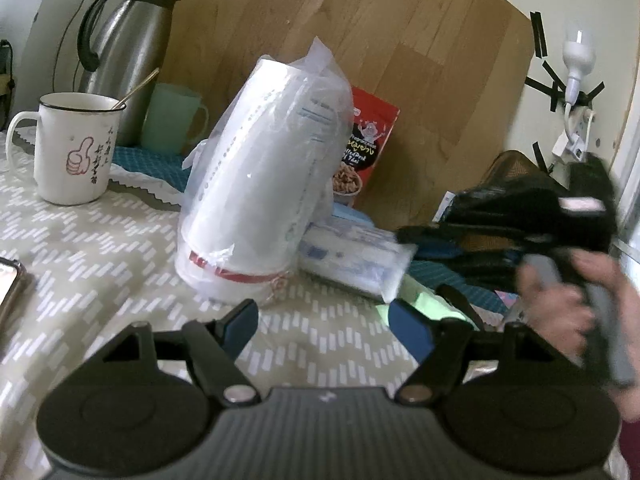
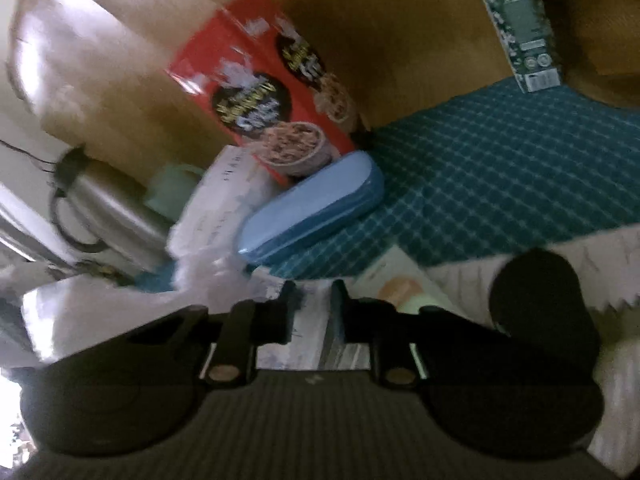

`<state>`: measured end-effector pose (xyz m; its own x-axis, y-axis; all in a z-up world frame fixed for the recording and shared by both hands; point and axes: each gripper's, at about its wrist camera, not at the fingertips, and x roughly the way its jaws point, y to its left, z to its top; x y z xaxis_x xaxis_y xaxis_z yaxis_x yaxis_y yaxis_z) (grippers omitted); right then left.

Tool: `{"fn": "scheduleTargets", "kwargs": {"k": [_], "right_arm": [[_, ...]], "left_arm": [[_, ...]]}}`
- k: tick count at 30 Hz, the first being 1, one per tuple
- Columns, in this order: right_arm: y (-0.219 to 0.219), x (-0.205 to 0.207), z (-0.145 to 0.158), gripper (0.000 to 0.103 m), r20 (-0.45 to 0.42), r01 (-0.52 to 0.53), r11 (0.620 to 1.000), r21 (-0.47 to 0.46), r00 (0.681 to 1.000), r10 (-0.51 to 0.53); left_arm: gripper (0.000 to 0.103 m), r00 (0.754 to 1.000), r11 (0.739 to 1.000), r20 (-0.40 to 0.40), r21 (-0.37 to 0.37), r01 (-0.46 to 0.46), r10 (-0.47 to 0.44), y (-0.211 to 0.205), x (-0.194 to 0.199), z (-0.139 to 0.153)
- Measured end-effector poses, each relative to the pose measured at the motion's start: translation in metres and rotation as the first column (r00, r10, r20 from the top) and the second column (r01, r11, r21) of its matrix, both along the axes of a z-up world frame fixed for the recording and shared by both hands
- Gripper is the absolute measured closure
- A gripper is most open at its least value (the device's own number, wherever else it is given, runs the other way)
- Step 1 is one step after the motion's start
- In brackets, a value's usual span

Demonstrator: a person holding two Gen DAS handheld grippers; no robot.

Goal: Organize soft objects

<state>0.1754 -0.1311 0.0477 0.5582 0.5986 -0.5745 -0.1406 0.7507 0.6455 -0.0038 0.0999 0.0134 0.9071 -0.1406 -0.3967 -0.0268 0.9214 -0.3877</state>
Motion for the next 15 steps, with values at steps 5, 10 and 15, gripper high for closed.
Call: {"fn": "scheduleTargets", "kwargs": {"k": [5, 10, 15], "right_arm": [[-0.018, -0.057, 0.015, 0.089, 0.048, -0.062, 0.998, 0.026, 0.997, 0.061], [-0.036, -0.118, 0.018, 0.089, 0.090, -0.119, 0.992, 0.046, 0.989, 0.115], [-0.064, -0.167, 0.007, 0.089, 0.080, -0.104, 0.987, 0.121, 0.992, 0.094]], "left_arm": [[0.026, 1.000, 1.000, 0.016, -0.018, 0.002, -0.002, 0.002, -0.005, 0.001], [0.019, 1.000, 0.999, 0.009, -0.053, 0.010, -0.010, 0.007, -0.005, 0.000], [0.019, 1.000, 0.998, -0.008, -0.066, 0.014, -0.015, 0.006, -0.008, -0.001]]}}
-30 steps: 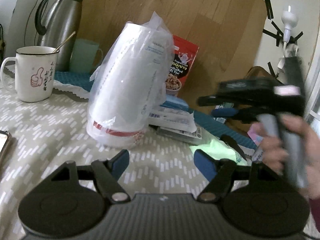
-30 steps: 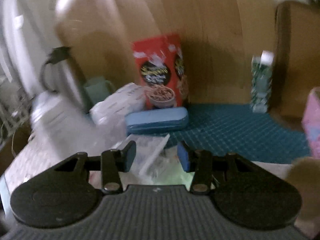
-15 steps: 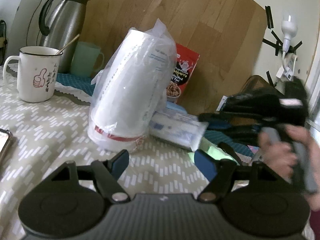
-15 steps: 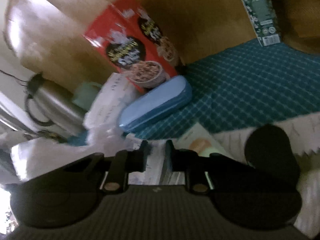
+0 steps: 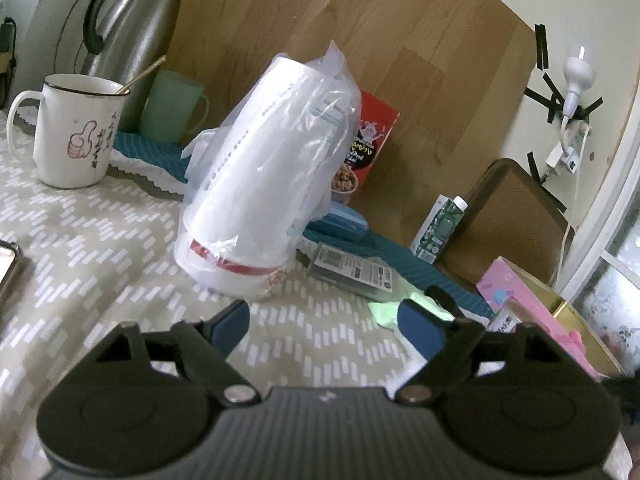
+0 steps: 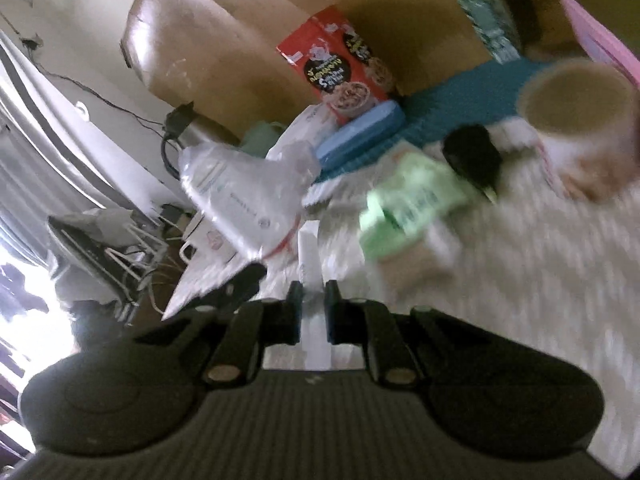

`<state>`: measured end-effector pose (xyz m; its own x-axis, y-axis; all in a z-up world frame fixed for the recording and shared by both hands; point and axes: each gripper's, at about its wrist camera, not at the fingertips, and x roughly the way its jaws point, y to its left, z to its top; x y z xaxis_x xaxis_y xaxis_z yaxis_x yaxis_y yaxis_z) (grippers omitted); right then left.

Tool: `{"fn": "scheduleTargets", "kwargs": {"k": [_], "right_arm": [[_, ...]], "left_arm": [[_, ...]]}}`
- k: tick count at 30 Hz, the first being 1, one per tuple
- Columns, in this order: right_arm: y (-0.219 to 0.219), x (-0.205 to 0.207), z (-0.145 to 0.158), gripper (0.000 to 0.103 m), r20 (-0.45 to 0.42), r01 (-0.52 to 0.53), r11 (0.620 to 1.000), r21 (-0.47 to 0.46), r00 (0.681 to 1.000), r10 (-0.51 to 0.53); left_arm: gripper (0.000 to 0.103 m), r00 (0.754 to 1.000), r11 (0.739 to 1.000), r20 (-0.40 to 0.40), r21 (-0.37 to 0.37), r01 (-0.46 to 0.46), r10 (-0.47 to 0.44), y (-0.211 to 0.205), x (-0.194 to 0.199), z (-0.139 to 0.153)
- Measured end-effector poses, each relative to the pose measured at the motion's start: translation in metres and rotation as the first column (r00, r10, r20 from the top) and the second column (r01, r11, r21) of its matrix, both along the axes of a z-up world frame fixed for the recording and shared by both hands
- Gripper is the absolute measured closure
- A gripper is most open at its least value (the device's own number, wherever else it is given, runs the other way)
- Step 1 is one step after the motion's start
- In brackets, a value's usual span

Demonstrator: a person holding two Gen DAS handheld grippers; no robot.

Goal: Organize soft objects

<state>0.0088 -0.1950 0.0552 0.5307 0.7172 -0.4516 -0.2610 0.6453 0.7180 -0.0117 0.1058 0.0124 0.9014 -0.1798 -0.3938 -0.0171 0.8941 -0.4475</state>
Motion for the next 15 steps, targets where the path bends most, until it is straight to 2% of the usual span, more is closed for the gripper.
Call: {"fn": "scheduleTargets", "kwargs": {"k": [4, 5, 7, 9, 11, 13, 14, 15], "right_arm": [[-0.020, -0.019, -0.011, 0.089, -0.006, 0.066, 0.998, -0.009, 0.998, -0.066], [-0.025, -0.021, -0.013, 0.086, -0.005, 0.085, 0.996, -0.021, 0.996, -0.085], [-0.030, -0.024, -0.014, 0.083, 0.027, 0.148, 0.985, -0.091, 0.989, -0.146], [-0.034, -0.027, -0.013, 0.054, 0.075, 0.177, 0.973, -0.145, 0.983, -0.167], [-0.029, -0.031, -0.009, 0.041, 0.132, 0.171, 0.972, -0.160, 0.980, -0.151], [-0.014, -0.036, -0.003, 0.037, 0.209, 0.142, 0.963, -0.228, 0.973, -0.093], [-0.006, -0.038, -0.002, 0.029, 0.250, 0.117, 0.952, -0.283, 0.967, -0.044], [0.006, -0.041, -0.002, 0.017, 0.283, 0.097, 0.936, -0.339, 0.959, 0.003]], "left_arm": [[0.018, 1.000, 1.000, -0.004, 0.018, 0.015, -0.015, -0.004, 0.000, 0.001], [0.017, 1.000, 1.000, -0.005, 0.023, 0.020, -0.020, -0.006, 0.000, 0.001], [0.017, 0.999, 0.999, -0.010, 0.031, 0.031, -0.030, -0.008, 0.001, 0.001], [0.017, 0.999, 0.999, -0.014, 0.034, 0.041, -0.040, -0.008, 0.002, 0.001], [0.017, 0.998, 0.998, -0.017, 0.031, 0.054, -0.053, -0.008, 0.004, 0.000], [0.017, 0.998, 0.997, -0.018, 0.024, 0.067, -0.066, -0.008, 0.005, -0.001], [0.017, 0.997, 0.997, -0.018, 0.019, 0.078, -0.078, -0.008, 0.006, -0.001], [0.017, 0.996, 0.996, -0.017, 0.016, 0.088, -0.088, -0.008, 0.006, -0.001]]}}
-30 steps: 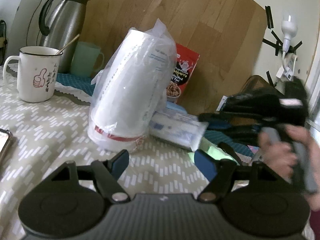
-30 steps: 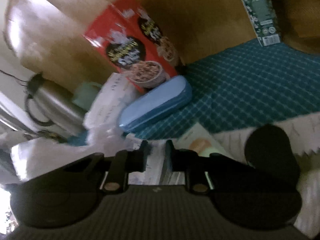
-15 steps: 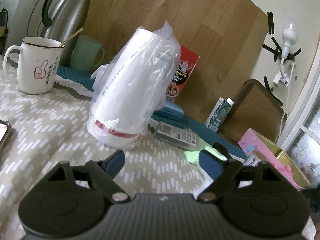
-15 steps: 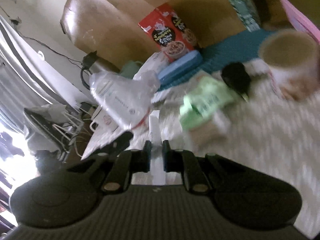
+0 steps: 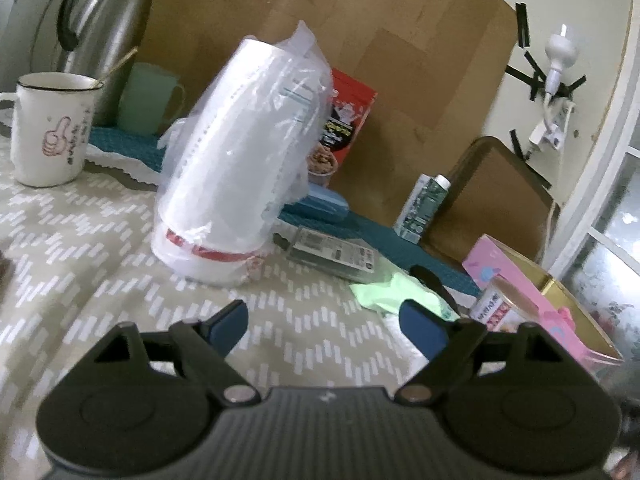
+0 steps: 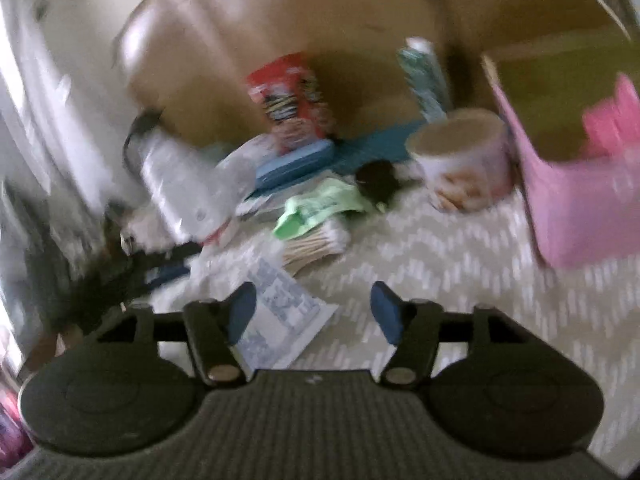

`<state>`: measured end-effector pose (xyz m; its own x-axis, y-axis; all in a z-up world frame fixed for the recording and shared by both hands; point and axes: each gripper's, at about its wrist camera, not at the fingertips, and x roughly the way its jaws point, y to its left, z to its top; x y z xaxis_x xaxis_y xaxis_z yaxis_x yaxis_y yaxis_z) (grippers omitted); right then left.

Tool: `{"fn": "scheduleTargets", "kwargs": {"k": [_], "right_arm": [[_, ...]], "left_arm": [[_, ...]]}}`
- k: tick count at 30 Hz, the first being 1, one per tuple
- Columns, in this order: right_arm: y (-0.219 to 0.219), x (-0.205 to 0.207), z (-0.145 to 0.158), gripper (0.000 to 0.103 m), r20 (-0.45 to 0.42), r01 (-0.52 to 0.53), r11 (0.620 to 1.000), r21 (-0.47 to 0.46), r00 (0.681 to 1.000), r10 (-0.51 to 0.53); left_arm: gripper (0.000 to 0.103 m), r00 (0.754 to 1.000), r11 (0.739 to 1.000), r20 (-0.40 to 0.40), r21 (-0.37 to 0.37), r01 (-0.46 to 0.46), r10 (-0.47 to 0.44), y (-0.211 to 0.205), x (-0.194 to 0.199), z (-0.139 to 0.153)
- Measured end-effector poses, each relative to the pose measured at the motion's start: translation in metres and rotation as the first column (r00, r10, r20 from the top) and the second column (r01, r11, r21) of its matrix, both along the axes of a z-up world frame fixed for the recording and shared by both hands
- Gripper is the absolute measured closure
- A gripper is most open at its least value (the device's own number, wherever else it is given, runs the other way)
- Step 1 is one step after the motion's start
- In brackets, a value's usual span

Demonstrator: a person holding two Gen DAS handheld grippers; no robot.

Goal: Organize soft objects

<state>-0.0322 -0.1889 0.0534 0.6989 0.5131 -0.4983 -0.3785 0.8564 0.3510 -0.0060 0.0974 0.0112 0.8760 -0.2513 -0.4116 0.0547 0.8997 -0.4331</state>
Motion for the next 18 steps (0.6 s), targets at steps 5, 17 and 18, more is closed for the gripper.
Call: {"fn": "scheduleTargets", "kwargs": {"k": [5, 17, 18], "right_arm": [[0.051, 0.002, -0.018, 0.009, 0.049, -0.106, 0.956, -0.273, 0.991, 0.124], [0.036, 0.003, -0.034, 0.017, 0.062, -0.171, 0.931, -0.322, 0.978, 0.201], [0.036, 0.000, -0.034, 0.018, 0.075, -0.165, 0.929, -0.331, 0.977, 0.200]], "left_arm": [[0.017, 0.999, 0.999, 0.019, 0.014, 0.051, -0.051, -0.005, 0.000, 0.001], [0.012, 0.989, 0.989, 0.006, -0.019, 0.148, -0.147, -0.004, 0.007, -0.001], [0.009, 0.988, 0.987, 0.002, -0.031, 0.155, -0.155, -0.004, 0.007, -0.001]]}}
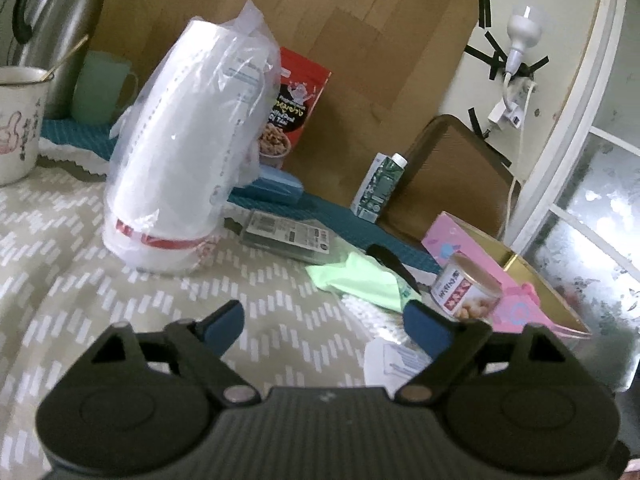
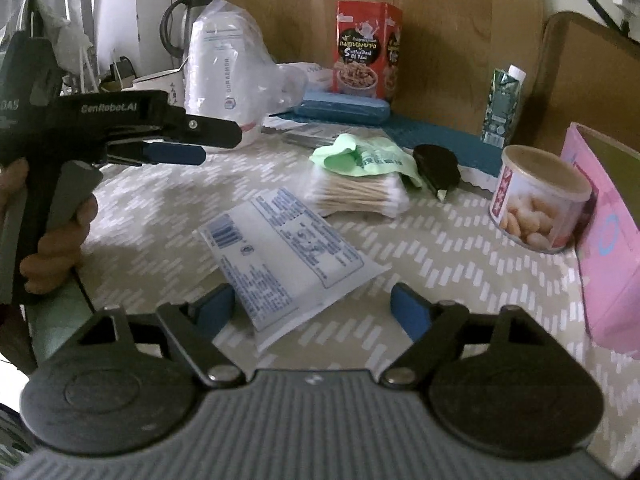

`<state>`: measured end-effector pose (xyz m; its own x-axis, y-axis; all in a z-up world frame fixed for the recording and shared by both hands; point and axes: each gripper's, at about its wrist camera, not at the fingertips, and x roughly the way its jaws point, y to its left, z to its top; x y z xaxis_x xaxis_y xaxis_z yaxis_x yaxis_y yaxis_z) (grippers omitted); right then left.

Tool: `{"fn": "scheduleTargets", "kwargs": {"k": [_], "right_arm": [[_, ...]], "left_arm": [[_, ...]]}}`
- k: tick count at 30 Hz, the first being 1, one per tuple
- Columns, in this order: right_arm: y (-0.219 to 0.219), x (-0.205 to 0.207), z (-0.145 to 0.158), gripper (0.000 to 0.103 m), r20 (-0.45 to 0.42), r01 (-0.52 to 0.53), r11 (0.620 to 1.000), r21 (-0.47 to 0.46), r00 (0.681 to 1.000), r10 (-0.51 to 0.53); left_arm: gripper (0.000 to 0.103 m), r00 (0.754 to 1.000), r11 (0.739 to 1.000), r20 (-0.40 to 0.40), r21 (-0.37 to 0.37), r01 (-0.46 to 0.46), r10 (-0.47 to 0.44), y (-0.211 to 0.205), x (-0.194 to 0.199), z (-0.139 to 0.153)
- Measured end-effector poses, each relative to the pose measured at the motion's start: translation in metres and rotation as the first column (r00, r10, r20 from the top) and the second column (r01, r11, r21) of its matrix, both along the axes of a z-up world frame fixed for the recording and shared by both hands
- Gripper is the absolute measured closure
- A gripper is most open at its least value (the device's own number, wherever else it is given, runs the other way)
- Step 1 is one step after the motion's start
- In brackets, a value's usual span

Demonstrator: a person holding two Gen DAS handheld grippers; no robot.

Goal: Organize soft objects

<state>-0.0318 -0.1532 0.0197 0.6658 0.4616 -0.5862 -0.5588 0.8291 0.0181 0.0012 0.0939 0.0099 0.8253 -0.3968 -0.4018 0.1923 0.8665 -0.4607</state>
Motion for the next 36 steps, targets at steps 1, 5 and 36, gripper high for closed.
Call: {"fn": "scheduleTargets", "kwargs": {"k": [1, 5, 36], "right_arm": [[0.000, -0.002, 0.000, 0.019, 0.024, 0.004, 1.000, -0.013, 1.000, -0.004], [0.001, -0.007, 0.001, 0.023, 0.135, 0.074, 0.991, -0.112, 0.989, -0.058], [-0.058, -0.038, 0.013, 0.079, 0.132, 0.065, 0.997, 0.037, 0.989, -0.070]], "left_arm": [[0.008, 1.000, 1.000, -0.006, -0.016, 0.009, -0.009, 0.001, 0.000, 0.000], [0.008, 0.999, 0.997, -0.024, -0.072, 0.028, -0.030, -0.002, -0.002, -0.001], [0.036, 0.945, 0.945, -0.108, 0.080, 0.318, -0.309, -0.151, -0.032, 0.028]]}}
